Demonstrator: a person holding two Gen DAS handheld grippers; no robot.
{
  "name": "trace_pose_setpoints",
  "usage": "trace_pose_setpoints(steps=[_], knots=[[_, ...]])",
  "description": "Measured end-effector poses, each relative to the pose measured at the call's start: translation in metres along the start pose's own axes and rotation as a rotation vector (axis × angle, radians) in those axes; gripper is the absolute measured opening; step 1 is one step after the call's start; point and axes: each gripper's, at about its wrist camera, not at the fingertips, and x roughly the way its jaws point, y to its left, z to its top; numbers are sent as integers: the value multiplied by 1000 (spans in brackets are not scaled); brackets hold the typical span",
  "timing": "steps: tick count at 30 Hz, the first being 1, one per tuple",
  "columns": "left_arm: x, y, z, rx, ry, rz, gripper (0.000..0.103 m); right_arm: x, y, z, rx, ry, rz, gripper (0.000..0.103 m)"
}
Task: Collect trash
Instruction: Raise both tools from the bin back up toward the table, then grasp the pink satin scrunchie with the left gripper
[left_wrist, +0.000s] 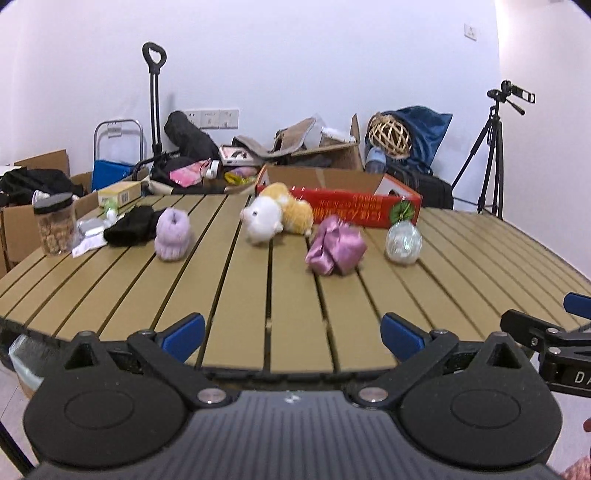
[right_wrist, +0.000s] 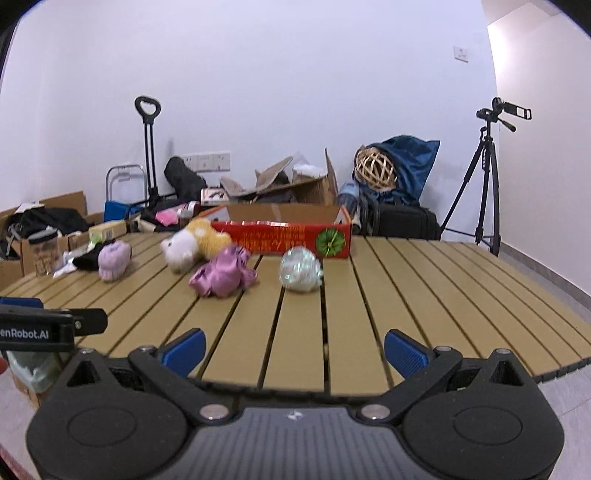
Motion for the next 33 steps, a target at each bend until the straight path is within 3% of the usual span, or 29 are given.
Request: trace_pose_setpoints(steps=[15, 33], knots=[[51, -16, 35, -20, -27, -13, 103, 45, -13, 38, 37, -67, -28, 103], [136, -29, 62, -28, 35, -2, 103, 129, -30, 59, 78, -18, -62, 103]])
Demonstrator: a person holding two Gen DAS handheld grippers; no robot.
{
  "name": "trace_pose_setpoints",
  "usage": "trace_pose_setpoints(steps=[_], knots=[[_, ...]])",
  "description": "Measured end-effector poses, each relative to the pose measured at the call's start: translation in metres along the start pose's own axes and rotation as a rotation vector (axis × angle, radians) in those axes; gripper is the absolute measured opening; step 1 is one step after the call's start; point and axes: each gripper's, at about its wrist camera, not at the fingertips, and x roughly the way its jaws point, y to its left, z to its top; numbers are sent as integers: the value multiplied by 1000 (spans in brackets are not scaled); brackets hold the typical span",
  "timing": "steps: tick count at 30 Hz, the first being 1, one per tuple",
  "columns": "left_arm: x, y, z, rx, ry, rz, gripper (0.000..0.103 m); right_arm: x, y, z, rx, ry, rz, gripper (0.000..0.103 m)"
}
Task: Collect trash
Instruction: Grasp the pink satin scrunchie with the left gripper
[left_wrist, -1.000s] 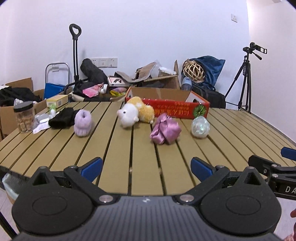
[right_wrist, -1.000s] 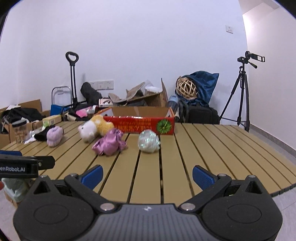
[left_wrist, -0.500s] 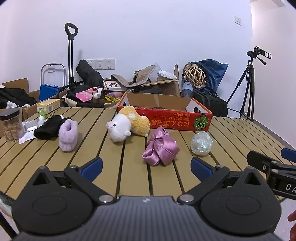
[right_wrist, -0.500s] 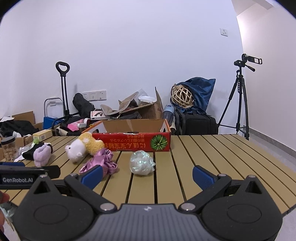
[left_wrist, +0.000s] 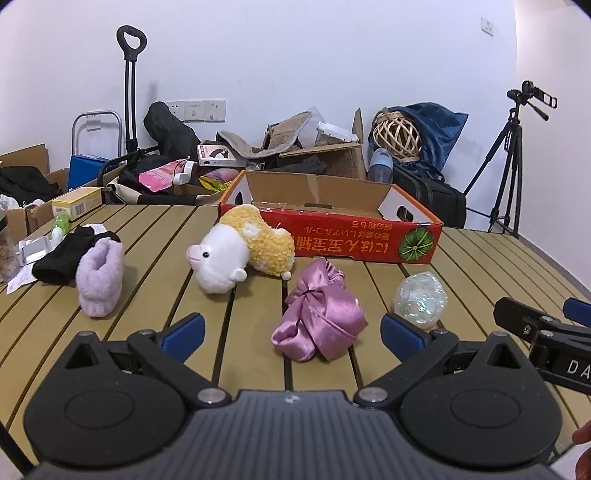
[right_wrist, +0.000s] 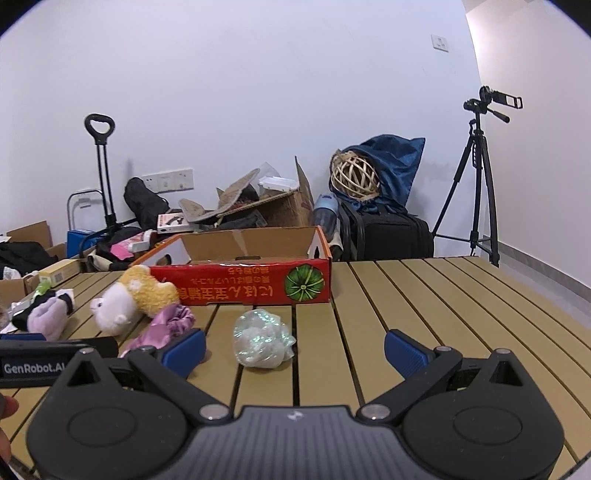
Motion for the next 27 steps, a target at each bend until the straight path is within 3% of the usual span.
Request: trace_pose_setpoints(steps=[9, 27], knots=[[45, -9, 7, -4, 58, -2, 103, 36, -8, 6, 7, 25, -9, 103], [81, -37, 4, 99, 49, 50, 102, 71, -22, 2, 59, 74, -3, 103]])
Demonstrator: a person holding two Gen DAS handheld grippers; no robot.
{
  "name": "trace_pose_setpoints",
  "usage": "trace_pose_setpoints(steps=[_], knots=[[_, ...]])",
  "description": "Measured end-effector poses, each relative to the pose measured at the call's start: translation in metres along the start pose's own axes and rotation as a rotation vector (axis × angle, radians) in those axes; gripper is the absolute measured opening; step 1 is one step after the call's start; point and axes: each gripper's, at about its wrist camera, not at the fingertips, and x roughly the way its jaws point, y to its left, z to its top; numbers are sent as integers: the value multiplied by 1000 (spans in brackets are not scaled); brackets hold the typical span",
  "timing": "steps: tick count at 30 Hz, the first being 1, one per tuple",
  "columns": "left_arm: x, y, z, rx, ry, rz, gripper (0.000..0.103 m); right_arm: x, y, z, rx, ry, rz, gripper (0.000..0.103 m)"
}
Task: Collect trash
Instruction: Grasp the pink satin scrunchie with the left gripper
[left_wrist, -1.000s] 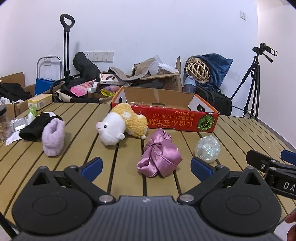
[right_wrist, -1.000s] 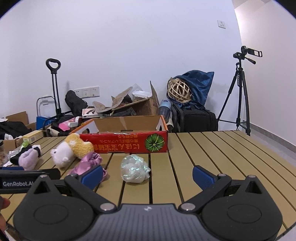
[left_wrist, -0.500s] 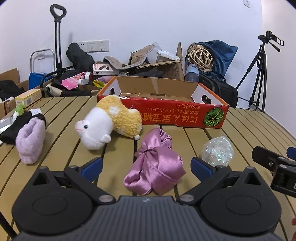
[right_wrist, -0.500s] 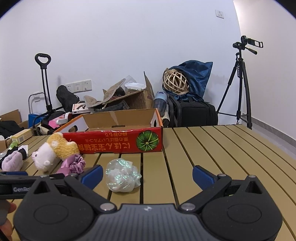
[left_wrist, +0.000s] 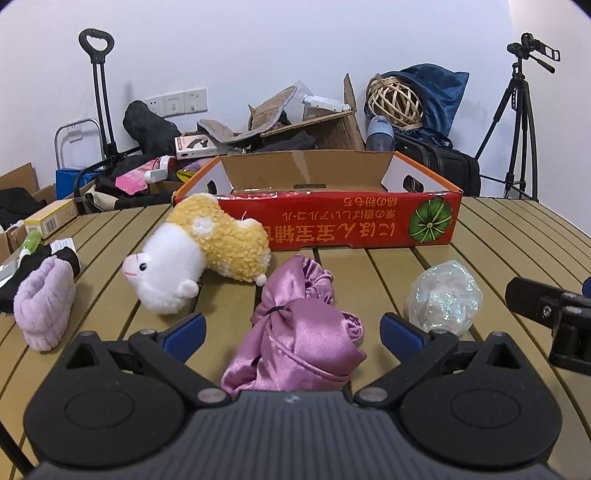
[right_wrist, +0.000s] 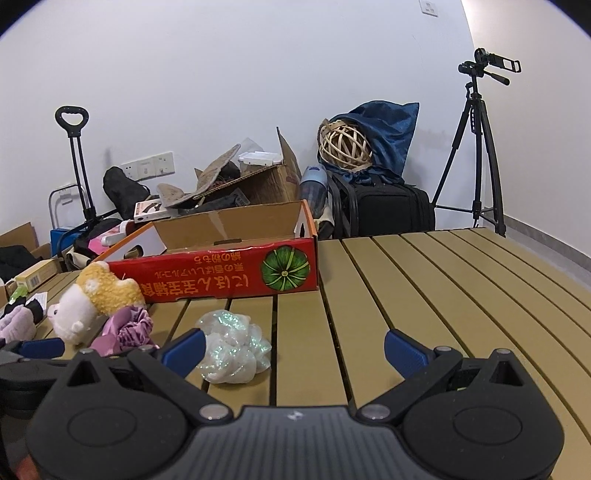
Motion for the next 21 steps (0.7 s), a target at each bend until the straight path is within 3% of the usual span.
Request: trace_pose_setpoints(steps=[6, 12, 17, 21], knots=[[7, 1, -2, -8, 30, 3, 91, 6, 1, 2, 4, 6, 9, 103], [15, 8, -3, -43, 74, -14, 72, 10, 5, 1, 3, 14, 16, 103], [13, 13, -3, -60, 67, -30, 49, 10, 5, 0, 4, 15, 17, 103], [11, 17, -3, -75, 58, -46, 42, 12, 8, -1, 2, 18, 23, 103]])
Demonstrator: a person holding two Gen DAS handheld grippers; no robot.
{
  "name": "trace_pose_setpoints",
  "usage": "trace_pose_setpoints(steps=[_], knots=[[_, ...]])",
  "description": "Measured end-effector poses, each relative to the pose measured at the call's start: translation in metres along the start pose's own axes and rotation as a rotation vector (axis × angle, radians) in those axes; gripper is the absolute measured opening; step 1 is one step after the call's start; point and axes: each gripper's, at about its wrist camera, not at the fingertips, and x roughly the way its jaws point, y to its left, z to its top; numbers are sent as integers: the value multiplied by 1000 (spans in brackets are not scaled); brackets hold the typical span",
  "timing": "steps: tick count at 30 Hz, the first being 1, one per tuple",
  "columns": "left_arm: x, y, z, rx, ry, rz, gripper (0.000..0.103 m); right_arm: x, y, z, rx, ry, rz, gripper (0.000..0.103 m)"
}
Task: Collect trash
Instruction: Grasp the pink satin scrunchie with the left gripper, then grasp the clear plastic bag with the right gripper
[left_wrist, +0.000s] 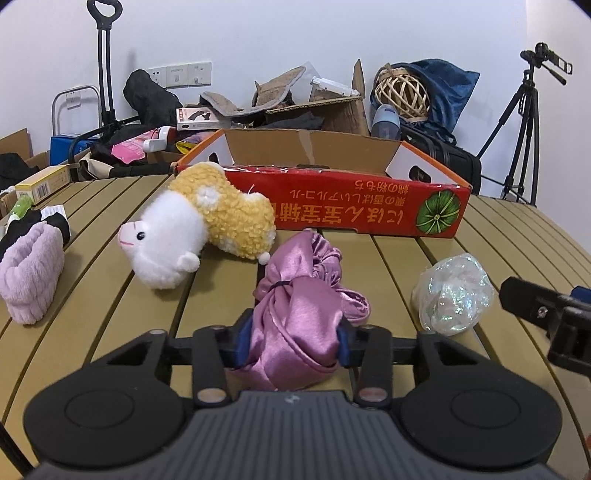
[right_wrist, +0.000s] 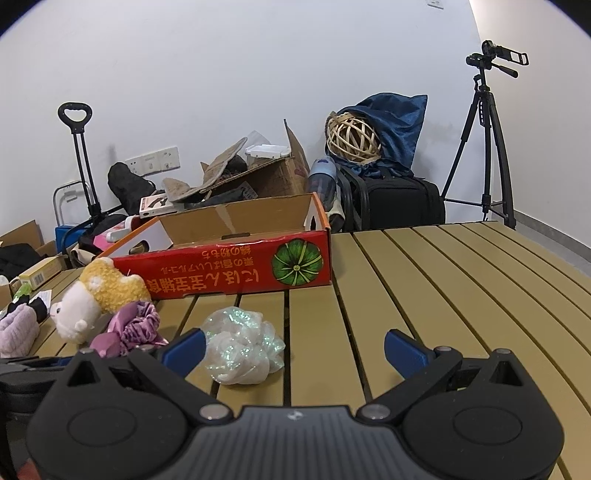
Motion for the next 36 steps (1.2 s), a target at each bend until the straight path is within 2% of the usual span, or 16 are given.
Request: trace_pose_setpoints(steps=[9, 22, 27, 31, 34, 36], knots=[[-14, 11, 2, -17, -41, -5, 39, 6, 8, -1, -2, 7, 17, 103], [-39, 43, 9, -42, -109, 46, 39, 30, 29, 0, 63, 65, 61, 103], [-41, 55, 9, -52, -107, 55, 39, 37, 33, 0, 85, 76, 54, 103], [-44, 61, 7, -51, -109, 62, 39, 42, 33, 2, 100, 78, 42, 100], [-47, 64, 7, -54, -113, 60, 39, 46, 31, 2, 124, 85, 33, 89], [-49, 65, 7, -60, -117, 56, 39, 48, 30, 1, 133, 96, 33, 88]])
